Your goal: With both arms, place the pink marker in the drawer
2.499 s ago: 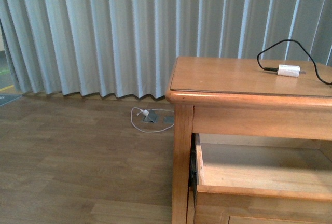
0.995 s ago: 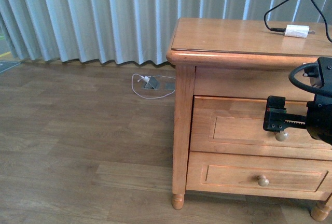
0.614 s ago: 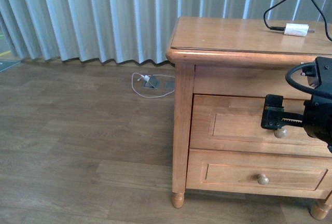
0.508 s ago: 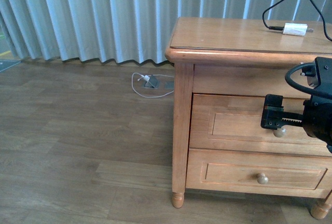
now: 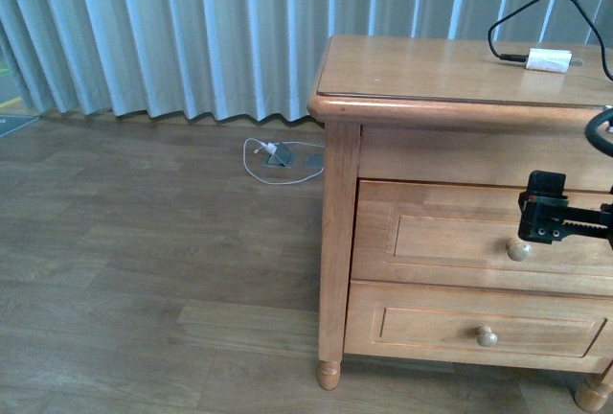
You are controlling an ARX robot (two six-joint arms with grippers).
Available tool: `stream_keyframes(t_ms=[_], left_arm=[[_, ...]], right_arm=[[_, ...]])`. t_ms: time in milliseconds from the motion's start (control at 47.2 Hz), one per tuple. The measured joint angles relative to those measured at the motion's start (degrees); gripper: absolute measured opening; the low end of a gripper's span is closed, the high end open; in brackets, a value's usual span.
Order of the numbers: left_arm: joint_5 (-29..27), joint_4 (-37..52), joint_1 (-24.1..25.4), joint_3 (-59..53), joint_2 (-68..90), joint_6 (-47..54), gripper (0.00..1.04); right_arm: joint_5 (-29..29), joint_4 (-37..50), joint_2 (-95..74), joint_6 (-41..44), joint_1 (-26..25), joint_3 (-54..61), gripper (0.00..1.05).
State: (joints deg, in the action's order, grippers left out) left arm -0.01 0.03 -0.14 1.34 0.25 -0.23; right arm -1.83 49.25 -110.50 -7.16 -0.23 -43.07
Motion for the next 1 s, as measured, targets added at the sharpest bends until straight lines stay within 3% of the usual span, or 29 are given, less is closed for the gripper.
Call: stream_keyframes(t_ms=[339, 572, 699, 995], left_arm=[[0.0, 0.0, 0.0, 0.0, 0.0, 0.0, 0.99], [0.0, 0.0, 0.0, 0.0, 0.0, 0.0, 0.99], [0.0, 0.0, 0.0, 0.0, 0.0, 0.0, 0.99], [0.0, 0.0, 0.0, 0.0, 0.0, 0.0, 0.99]], right_arm=[[-5.7, -12.2, 21.7, 4.5, -5.5, 12.7, 0.96], [-16.9, -34.7, 51.7, 9.0, -12.7, 21.2, 0.96], [-24.7, -45.6, 66.6, 12.0, -19.5, 24.7, 0.96], [-25.3, -46.3, 69.7, 13.4, -21.6, 25.4, 0.96]])
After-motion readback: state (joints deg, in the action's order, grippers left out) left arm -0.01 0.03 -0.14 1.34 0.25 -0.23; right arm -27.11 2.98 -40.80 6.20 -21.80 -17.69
